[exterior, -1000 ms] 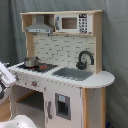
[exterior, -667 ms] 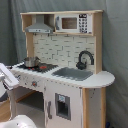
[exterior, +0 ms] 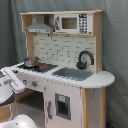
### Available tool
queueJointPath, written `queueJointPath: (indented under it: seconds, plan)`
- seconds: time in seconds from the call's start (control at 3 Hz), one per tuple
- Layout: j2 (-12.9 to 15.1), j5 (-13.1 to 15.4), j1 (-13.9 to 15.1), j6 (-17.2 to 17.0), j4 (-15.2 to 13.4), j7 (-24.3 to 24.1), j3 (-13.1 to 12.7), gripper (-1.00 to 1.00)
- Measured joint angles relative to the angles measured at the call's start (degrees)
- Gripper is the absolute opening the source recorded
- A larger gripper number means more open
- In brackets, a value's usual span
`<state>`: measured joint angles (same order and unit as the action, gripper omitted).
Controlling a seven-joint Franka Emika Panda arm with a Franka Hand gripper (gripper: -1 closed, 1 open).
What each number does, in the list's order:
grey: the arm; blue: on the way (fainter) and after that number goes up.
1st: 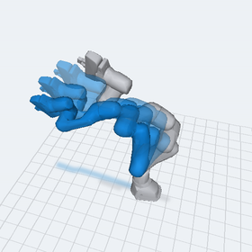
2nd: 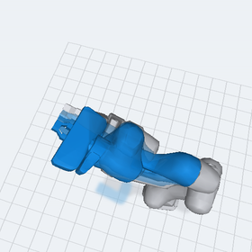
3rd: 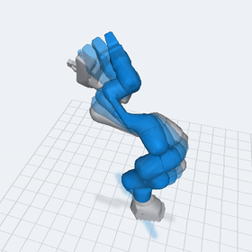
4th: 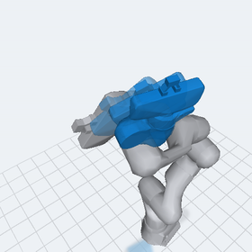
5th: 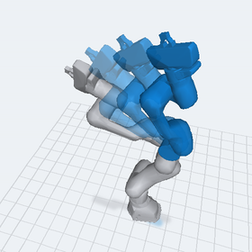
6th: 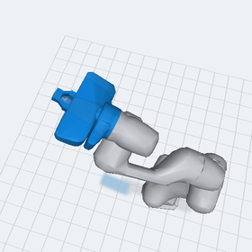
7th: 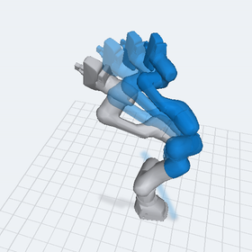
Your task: Play with the kitchen
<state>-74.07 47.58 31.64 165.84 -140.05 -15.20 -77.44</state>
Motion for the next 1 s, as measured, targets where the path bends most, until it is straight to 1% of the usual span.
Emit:
queueJointPath:
  seconds: [0.67,1.0]
  plan:
    - [-2.1,0.0,3.2,10.2,-3.2,-5.0,-0.1,1.00]
    - [-3.0,0.0,5.4,14.8,-4.0,-7.5,0.0,1.00]
